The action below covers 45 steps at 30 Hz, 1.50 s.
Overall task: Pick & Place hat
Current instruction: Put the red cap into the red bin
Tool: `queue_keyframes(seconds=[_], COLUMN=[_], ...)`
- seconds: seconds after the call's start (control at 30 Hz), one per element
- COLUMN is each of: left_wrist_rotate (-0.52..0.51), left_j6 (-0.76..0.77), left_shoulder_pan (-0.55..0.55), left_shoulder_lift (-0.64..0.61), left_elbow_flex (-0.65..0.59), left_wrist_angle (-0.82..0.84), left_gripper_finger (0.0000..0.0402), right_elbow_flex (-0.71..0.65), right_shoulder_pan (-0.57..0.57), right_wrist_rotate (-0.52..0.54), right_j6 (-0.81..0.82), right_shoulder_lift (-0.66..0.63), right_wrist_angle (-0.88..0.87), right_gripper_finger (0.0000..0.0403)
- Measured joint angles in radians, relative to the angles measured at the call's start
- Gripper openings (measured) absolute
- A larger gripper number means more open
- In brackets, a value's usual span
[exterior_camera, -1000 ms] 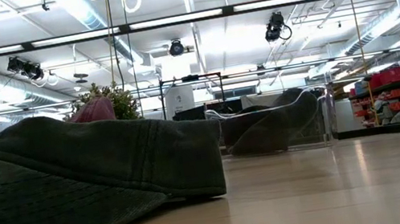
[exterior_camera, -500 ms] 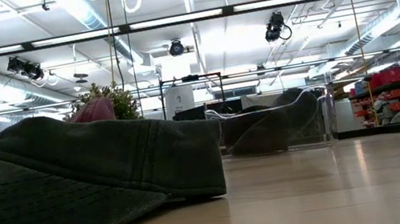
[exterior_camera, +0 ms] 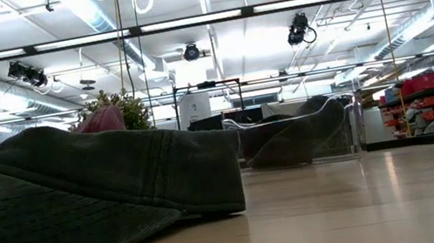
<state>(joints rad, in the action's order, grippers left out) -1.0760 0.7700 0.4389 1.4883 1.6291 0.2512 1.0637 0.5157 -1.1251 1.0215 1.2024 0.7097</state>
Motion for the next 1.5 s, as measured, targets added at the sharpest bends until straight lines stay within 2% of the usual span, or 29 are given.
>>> queue_keyframes(seconds=[0.3, 0.43, 0.63, 0.77, 0.87, 0.93, 1.1, 1.17, 1.27, 1.5], left_wrist_rotate=[-0.001, 0.0, -0.024, 0.018, 0.157, 0.289, 0.545, 0.679, 0.895, 1.215], left_j6=[0.001, -0.037, -0.145, -0.265, -0.358, -0.455, -0.697, -0.688, -0.586, -0.515], left_shoulder_pan=[0.052, 0.081, 0.103, 0.046, -0.026, -0.083, -0.215, -0.278, -0.376, -0.504], left_shoulder_lift=[0.0, -0.008, -0.069, -0.118, -0.151, -0.165, -0.176, -0.175, -0.161, -0.132], left_elbow_flex=[0.0, 0.0, 0.022, 0.028, 0.028, 0.028, 0.028, 0.028, 0.028, 0.029], left_wrist_angle=[0.161, 0.185, 0.182, 0.183, 0.189, 0.187, 0.187, 0.195, 0.204, 0.286], left_gripper_finger=[0.0217, 0.0267, 0.0284, 0.0278, 0.0276, 0.0276, 0.0275, 0.0275, 0.0275, 0.0275], right_elbow_flex=[0.0, 0.0, 0.033, 0.119, 0.174, 0.203, 0.248, 0.255, 0.266, 0.331], right_shoulder_pan=[0.047, 0.046, 0.015, -0.061, -0.138, -0.186, -0.282, -0.305, -0.333, -0.37], right_wrist_rotate=[-0.001, -0.007, -0.04, -0.11, -0.118, -0.118, -0.117, -0.122, -0.12, -0.112], right_j6=[0.018, -0.008, -0.065, -0.132, -0.137, -0.137, -0.131, -0.131, -0.13, -0.132], right_shoulder_lift=[-0.001, 0.002, 0.013, 0.047, 0.086, 0.113, 0.18, 0.204, 0.238, 0.294], right_wrist_angle=[-0.024, -0.101, -0.208, -0.313, -0.321, -0.322, -0.325, -0.326, -0.33, -0.332], right_gripper_finger=[0.0002, 0.0002, 0.0001, 0.0001, 0.0, 0.0, 0.0, 0.0, 0.0, 0.0])
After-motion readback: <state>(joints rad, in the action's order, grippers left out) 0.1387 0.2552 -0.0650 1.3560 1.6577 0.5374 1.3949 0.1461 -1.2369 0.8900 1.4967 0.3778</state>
